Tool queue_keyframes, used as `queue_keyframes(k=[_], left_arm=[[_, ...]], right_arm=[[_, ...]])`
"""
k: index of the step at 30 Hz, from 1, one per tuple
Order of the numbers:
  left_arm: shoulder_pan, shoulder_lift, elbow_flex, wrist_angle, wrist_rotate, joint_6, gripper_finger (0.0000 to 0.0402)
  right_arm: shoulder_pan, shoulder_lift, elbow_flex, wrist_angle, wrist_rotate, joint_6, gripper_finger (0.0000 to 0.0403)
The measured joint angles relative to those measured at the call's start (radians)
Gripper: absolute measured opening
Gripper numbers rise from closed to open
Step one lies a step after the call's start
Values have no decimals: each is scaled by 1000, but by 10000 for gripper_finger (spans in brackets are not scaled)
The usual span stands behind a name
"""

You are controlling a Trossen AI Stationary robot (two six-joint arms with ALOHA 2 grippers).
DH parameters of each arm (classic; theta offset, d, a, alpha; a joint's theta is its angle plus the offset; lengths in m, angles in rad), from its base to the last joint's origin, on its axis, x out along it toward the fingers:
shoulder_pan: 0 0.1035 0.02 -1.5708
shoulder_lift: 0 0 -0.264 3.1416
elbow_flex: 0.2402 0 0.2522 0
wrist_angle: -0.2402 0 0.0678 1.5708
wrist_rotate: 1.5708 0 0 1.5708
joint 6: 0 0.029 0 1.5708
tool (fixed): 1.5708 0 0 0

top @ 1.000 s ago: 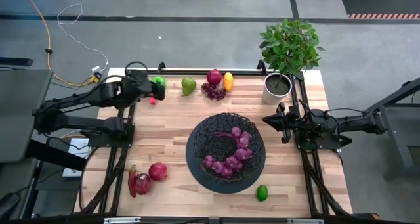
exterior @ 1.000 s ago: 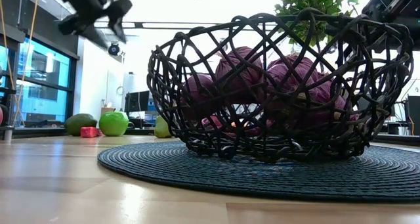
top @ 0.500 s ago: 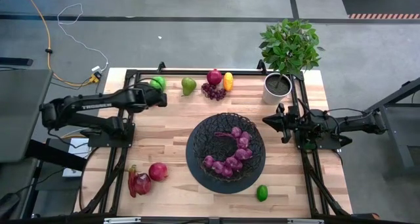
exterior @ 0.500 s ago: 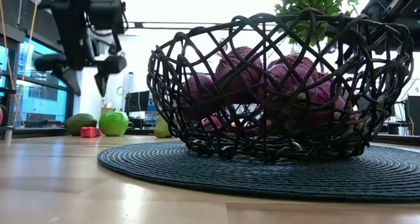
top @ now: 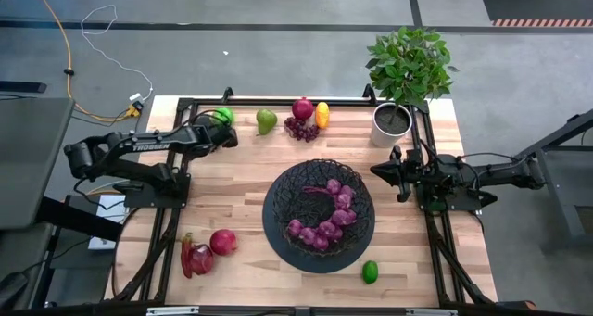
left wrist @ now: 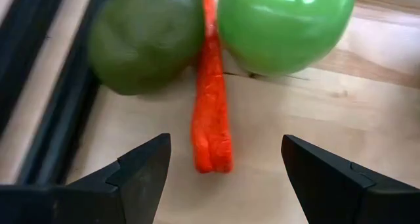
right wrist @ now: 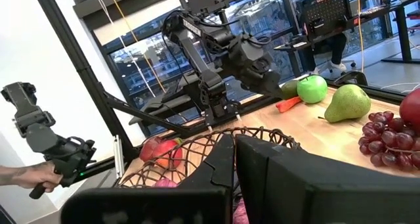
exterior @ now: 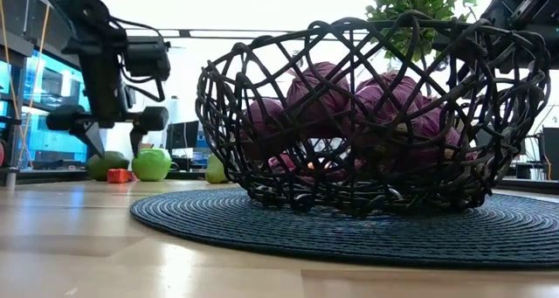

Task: Build produce basket
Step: Put the green apple into the basket

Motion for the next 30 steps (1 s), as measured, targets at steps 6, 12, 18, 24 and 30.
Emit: queue_keyframes(k=[6,12,18,24,30], left_arm=[[11,-13,0,42,11,48,282],[11,-31,0,16,2,87,282],[11,-33,0,30,11,154,282],[11,-33,0,33,39,162,282],[11,-33,0,31,60,212,282]], right_arm=[[0,0,0,-1,0,0,0],[0,0,0,-2,1,0,0],[0,0,0,-2,4,0,0],[0,0,0,-3,4,0,0],[0,0,0,-3,3,0,0]])
